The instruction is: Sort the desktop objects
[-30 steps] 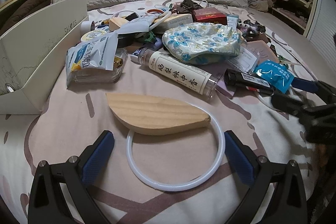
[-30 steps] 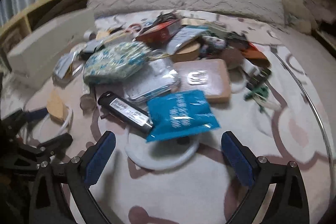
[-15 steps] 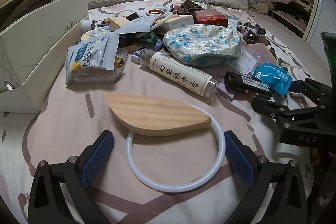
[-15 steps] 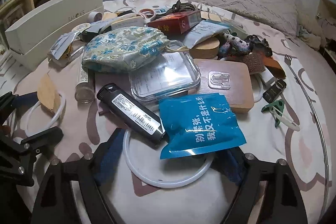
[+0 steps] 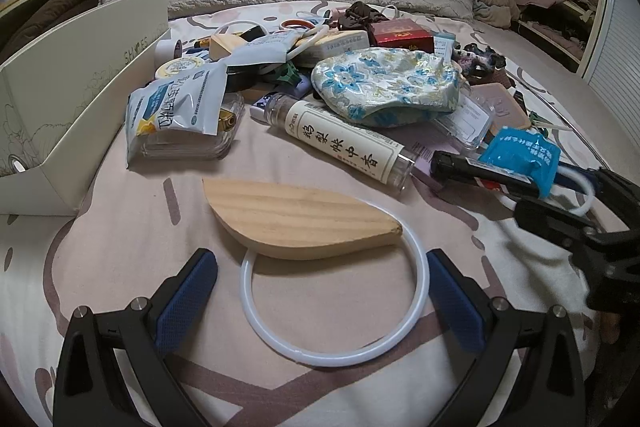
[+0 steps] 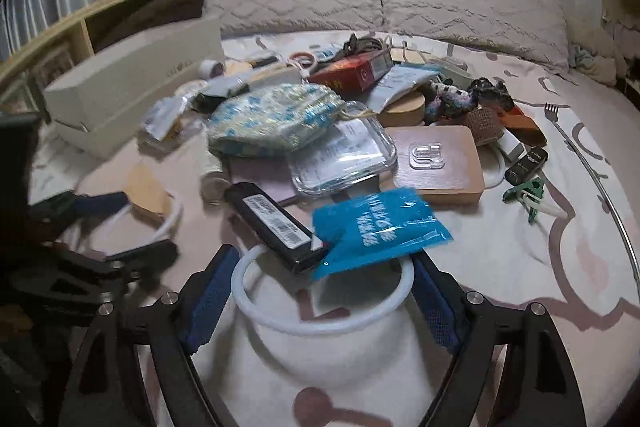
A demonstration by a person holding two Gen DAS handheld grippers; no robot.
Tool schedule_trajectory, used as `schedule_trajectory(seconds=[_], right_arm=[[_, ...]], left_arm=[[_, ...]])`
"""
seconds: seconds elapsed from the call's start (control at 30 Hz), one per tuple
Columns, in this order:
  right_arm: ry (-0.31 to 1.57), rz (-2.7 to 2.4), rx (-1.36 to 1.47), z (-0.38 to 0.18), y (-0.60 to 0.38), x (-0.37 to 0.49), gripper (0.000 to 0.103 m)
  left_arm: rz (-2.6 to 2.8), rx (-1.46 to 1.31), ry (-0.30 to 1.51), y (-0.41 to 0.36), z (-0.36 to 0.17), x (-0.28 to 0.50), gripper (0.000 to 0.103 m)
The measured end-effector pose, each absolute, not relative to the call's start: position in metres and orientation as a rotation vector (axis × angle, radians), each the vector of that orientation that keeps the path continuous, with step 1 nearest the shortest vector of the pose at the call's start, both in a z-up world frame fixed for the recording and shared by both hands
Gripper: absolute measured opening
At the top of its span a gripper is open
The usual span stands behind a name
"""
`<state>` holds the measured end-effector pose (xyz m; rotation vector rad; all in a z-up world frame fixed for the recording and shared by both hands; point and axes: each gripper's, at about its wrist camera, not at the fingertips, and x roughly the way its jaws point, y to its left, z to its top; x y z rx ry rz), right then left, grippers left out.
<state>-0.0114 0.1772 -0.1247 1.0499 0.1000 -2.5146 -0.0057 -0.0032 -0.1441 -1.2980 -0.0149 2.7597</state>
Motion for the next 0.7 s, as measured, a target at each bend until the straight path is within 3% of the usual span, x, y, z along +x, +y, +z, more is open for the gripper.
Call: schedule_trajectory(seconds=[0.37, 0.7], right_arm=[[-0.084, -2.547, 0.847, -0.089, 0.200, 0.005, 0.084], [-0.126, -2.553, 0.782, -0.075, 0.215, 0.015, 0.084]], left_arm=[[2.764, -1.296, -0.008, -0.004, -0.144, -0.005, 0.103], [2.762, -1.300, -0.010, -0.004, -0.144, -0.006, 0.103]])
